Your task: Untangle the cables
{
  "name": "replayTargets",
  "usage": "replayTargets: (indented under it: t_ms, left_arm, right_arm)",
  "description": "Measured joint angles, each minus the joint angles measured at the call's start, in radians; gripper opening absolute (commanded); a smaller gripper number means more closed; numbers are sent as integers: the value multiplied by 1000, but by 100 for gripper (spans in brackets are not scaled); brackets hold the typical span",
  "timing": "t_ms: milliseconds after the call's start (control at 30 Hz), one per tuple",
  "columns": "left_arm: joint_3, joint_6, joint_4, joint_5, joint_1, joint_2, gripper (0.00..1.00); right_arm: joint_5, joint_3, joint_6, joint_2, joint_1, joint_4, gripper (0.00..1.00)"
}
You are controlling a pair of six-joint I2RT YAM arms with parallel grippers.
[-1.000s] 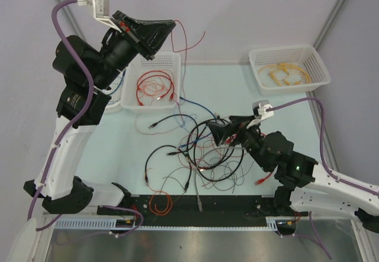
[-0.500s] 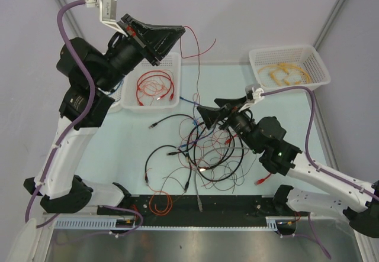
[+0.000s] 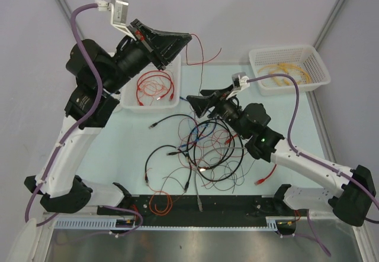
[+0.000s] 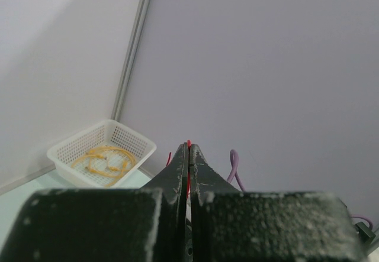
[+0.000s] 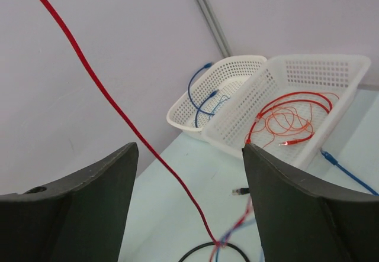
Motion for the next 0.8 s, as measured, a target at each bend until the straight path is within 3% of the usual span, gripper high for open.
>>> replayTargets:
  t_ms: [67, 100, 167, 200, 367, 400, 433, 467, 600, 633, 667, 800]
  left_arm:
    - [-6, 0, -1, 0, -1, -1, 0]
    - [-8, 0, -1, 0, -2, -2, 0]
    - [-11, 0, -1, 0, -6, -4, 0]
    - [-11, 0, -1, 0, -8, -5, 0]
    - [-28, 19, -37, -66, -13, -27, 1]
    - [-43, 27, -48, -93, -13, -39, 9]
    - [-61, 33, -62, -117, -13, -52, 34]
    - [-101, 41, -51, -155, -13, -72, 46]
    - [-361, 62, -12, -278, -13, -208, 76]
    - [-426, 63, 2, -304, -13, -241, 92]
    - [-510, 58, 26, -334, -13, -278, 99]
    - [-672, 51, 72, -406, -13, -341, 100]
  right_arm:
    - [-11, 13, 3, 13, -2, 13, 61]
    - [-18, 19, 6, 19, -2, 18, 41]
    - [-24, 30, 2, 29, -5, 20, 18]
    - [-24, 35, 10, 31, -8, 18, 0]
    - [2, 73, 19, 8, -12, -76, 0]
    - [10, 79, 17, -11, -12, -107, 0]
    - [20, 83, 16, -33, -12, -140, 0]
    - [31, 91, 13, -64, -12, -186, 0]
    - [77, 168, -3, -189, -12, -336, 0]
    - [86, 195, -8, -214, -12, -365, 0]
    - [98, 224, -12, -235, -12, -395, 0]
    - [136, 306, -22, -282, -13, -486, 0]
